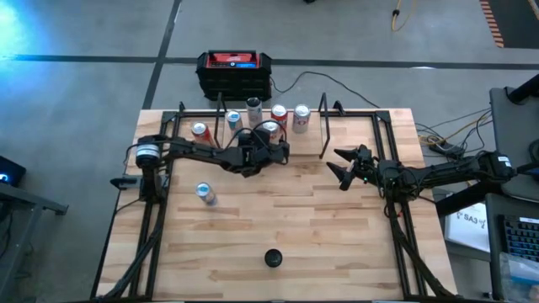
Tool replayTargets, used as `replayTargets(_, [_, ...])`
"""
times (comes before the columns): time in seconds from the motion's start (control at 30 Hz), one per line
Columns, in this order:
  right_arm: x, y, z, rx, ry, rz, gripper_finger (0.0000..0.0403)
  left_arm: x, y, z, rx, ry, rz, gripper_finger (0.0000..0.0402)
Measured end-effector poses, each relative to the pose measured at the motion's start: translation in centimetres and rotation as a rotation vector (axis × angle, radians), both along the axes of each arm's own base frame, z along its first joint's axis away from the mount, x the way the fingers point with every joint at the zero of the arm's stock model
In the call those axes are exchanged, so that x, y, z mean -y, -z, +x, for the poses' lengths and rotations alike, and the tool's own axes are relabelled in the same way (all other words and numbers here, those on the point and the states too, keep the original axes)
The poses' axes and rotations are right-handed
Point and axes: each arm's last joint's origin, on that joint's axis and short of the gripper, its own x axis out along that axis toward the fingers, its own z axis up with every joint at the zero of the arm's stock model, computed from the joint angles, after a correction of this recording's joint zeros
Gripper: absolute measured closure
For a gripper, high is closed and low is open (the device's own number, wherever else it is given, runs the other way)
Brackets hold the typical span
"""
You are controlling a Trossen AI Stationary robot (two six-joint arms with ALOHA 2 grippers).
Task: Place canned beverage on shelf
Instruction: Put the red and silver soda can on the shelf aligned with the other red and silver soda can
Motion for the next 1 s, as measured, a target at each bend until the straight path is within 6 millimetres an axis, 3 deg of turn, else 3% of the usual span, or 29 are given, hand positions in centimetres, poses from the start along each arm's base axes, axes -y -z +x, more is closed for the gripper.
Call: replayTargets(1.0, [0.0, 0.2, 0.0, -0.022, 0.000, 0.001, 0.0076, -1.3, 3.8, 3.3, -0.050, -0.186, 0.169, 0.0012])
